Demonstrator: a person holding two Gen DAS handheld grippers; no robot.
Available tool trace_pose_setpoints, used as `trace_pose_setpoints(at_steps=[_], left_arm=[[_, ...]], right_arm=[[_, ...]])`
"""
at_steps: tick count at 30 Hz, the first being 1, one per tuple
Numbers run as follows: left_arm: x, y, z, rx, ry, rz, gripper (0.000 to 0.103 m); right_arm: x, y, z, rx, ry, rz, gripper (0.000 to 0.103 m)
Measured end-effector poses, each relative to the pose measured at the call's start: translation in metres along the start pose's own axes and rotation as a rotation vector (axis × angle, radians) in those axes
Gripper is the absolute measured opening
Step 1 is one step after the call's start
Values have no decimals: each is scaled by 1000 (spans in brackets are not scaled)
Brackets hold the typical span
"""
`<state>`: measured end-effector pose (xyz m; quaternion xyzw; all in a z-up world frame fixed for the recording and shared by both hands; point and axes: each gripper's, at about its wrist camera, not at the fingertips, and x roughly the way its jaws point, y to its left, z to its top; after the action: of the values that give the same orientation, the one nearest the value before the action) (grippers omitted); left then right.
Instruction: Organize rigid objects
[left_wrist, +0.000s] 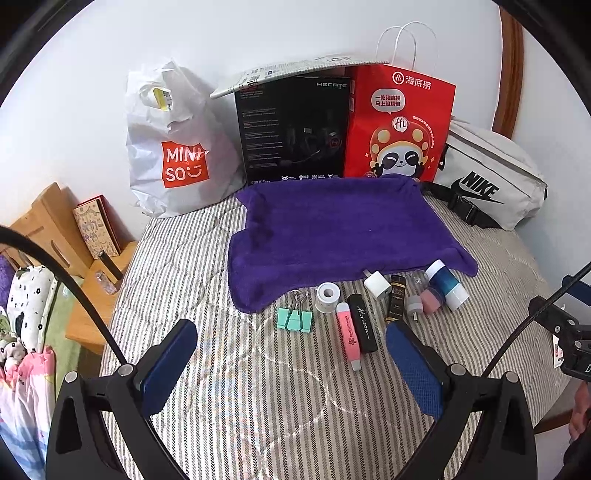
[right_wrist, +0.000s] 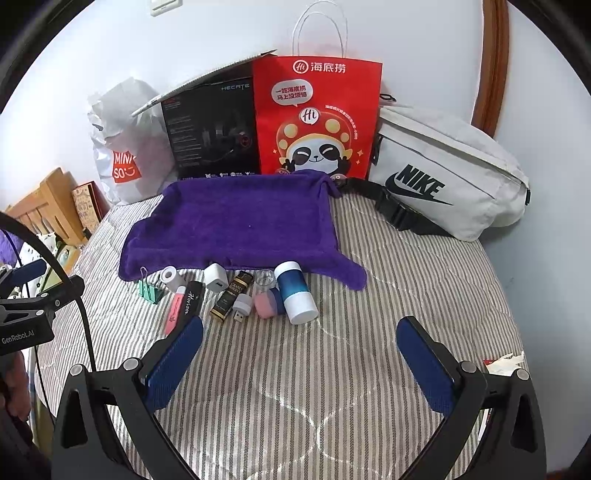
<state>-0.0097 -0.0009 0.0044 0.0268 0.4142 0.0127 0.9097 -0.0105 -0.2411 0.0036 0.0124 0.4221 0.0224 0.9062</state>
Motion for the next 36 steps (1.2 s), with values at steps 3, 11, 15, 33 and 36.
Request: trace_pose_setpoints(at_steps=[3,11,15,33,36], left_arm=[[-1,-1,0,6,0,0,103],[0,-2,0,4,5,-6,103],[0,-2,0,5,4,-6,103],[5,1,-1,10,10,-10,103],[6,1,-1,10,10,-10,103]], right_arm=[[0,1,-1,1,0,0,103],[-1,3,0,-3,-6,4,103],[-1,3,0,-2,-5,6,103],[-1,3,0,-6,0,10,103],[1,4,0,-8,1,12,103]])
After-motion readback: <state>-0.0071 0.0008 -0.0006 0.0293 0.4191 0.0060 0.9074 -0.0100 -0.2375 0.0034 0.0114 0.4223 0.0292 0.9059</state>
